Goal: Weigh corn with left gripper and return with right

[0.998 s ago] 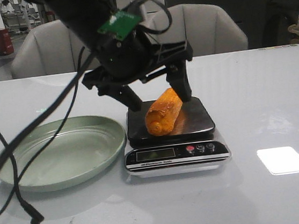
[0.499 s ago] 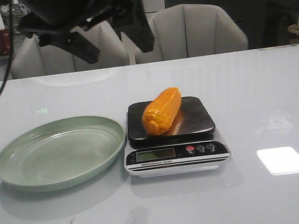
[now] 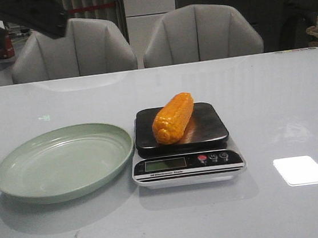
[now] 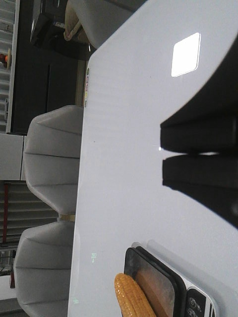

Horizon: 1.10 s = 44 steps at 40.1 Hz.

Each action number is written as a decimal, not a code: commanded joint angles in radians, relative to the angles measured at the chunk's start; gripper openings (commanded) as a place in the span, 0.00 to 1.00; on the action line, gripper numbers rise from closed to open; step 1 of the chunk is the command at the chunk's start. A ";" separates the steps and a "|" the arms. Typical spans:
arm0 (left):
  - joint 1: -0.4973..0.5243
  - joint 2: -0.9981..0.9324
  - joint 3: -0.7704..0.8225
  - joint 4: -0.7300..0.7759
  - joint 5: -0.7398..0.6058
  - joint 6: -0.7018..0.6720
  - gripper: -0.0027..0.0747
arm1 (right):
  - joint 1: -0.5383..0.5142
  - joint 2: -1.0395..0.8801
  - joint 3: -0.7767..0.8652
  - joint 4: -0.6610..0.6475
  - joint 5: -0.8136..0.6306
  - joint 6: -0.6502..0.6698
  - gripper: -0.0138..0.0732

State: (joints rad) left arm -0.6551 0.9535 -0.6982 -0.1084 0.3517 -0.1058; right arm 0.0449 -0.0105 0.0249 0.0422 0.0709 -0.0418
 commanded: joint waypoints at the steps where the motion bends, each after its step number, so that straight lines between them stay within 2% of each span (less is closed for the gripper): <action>1: -0.003 -0.136 0.033 0.013 -0.066 -0.005 0.86 | -0.006 -0.020 0.006 -0.013 -0.077 -0.001 0.36; 9: -0.003 -0.453 0.157 0.042 -0.018 0.009 0.86 | -0.006 -0.019 0.006 -0.013 -0.077 -0.001 0.36; 17: -0.003 -0.701 0.229 0.043 0.048 0.112 0.85 | -0.006 -0.019 0.006 -0.013 -0.077 -0.001 0.36; 19: -0.003 -0.745 0.244 0.043 0.057 0.134 0.83 | -0.006 -0.019 0.006 -0.013 -0.077 -0.001 0.36; 23: -0.003 -0.819 0.267 0.045 0.078 0.151 0.68 | -0.006 -0.019 0.006 -0.013 -0.077 -0.001 0.36; 29: -0.003 -0.872 0.276 0.047 0.082 0.151 0.21 | -0.006 -0.019 0.006 -0.013 -0.077 -0.001 0.36; 30: -0.003 -0.874 0.279 0.049 0.084 0.151 0.16 | -0.006 -0.019 0.006 -0.013 -0.077 -0.001 0.36; 33: -0.003 -0.876 0.280 0.049 0.080 0.151 0.22 | -0.006 -0.019 0.006 -0.013 -0.077 -0.001 0.36; 41: -0.003 -0.876 0.287 0.049 0.079 0.151 0.21 | -0.006 -0.019 0.006 -0.013 -0.084 -0.001 0.36; 44: -0.003 -0.876 0.287 0.049 0.081 0.151 0.21 | -0.006 -0.019 0.006 -0.013 -0.143 -0.001 0.36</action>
State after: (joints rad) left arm -0.6551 0.0626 -0.3869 -0.0561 0.5055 0.0445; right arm 0.0449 -0.0105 0.0249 0.0422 0.0636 -0.0401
